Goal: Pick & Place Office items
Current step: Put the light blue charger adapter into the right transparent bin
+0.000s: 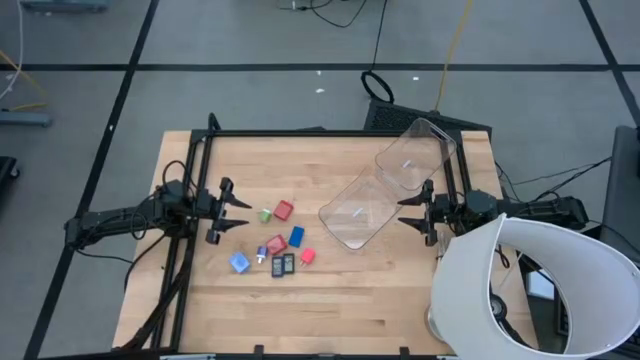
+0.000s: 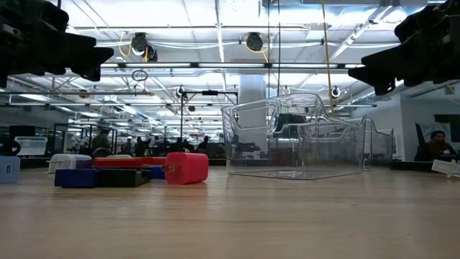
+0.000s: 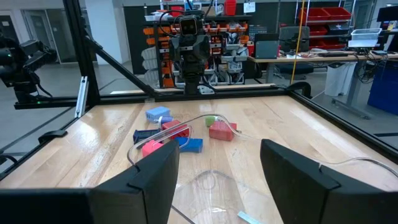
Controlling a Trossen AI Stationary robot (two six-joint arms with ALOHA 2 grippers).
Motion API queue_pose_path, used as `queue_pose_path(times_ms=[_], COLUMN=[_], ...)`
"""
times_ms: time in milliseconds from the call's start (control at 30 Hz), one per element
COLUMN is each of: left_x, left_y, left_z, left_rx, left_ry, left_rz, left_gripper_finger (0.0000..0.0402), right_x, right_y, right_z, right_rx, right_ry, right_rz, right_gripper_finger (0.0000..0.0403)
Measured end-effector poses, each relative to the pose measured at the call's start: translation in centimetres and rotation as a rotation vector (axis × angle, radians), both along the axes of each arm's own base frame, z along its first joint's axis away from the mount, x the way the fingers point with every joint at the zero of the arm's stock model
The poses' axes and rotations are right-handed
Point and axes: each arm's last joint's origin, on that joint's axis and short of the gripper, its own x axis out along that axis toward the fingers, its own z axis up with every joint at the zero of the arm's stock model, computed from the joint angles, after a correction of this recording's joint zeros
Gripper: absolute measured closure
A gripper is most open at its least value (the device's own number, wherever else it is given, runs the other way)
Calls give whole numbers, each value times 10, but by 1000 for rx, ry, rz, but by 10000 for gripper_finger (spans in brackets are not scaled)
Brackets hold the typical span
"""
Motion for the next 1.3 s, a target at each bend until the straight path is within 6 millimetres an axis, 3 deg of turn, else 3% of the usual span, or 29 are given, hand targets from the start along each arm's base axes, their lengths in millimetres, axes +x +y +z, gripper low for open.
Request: queue_pose_path(times_ms=[133, 433, 533, 767, 833, 933, 1033, 1167, 1300], left_x=[0, 0, -1, 1, -1, -7, -11, -4, 14], left_y=[2, 2, 4, 13, 18, 27, 33, 40, 47], left_z=[2, 4, 10, 8, 15, 27, 37, 40, 37], left_rx=[66, -73, -61, -6, 44, -13, -28, -28, 0], left_ry=[-34, -38, -94, -83, -149, -274, -324, -241, 89], left_rz=[64, 59, 134, 437, 620, 882, 1020, 1055, 913], left_gripper_finger=[206, 206, 206, 206, 206, 206, 206, 206, 206], right_x=[0, 0, 0, 0, 0, 0, 0, 0, 0], right_y=[0, 0, 0, 0, 0, 0, 0, 0, 0], right_z=[0, 0, 0, 0, 0, 0, 0, 0, 0], right_rx=[0, 0, 0, 0, 0, 0, 0, 0, 0], right_ry=[0, 0, 0, 0, 0, 0, 0, 0, 0], right_rz=[0, 0, 0, 0, 0, 0, 0, 0, 0], right_gripper_finger=[183, 183, 183, 183, 183, 183, 183, 183, 183])
